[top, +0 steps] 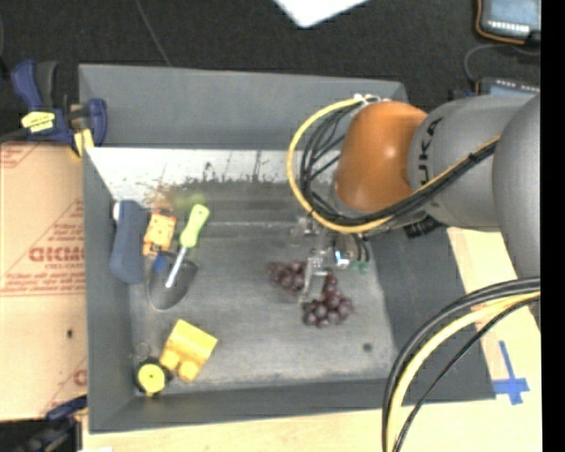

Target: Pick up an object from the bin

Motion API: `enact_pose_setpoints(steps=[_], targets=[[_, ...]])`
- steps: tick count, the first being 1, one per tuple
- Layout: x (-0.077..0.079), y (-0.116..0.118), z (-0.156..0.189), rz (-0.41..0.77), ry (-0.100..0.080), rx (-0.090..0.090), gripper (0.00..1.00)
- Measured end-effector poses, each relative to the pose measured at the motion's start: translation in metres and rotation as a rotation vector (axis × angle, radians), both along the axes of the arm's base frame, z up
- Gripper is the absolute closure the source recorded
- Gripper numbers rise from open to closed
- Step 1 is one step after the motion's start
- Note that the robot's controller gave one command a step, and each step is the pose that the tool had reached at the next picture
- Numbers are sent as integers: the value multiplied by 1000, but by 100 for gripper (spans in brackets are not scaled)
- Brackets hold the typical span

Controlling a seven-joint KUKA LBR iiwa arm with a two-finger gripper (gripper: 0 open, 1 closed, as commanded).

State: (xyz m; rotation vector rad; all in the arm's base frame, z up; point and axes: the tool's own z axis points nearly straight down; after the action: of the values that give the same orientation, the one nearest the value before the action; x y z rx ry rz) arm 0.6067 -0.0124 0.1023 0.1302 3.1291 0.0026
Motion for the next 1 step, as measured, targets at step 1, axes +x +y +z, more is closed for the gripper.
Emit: enact_pose_setpoints(steps=[1], targets=[[-12, -4, -16, -84, 2, 1, 0]])
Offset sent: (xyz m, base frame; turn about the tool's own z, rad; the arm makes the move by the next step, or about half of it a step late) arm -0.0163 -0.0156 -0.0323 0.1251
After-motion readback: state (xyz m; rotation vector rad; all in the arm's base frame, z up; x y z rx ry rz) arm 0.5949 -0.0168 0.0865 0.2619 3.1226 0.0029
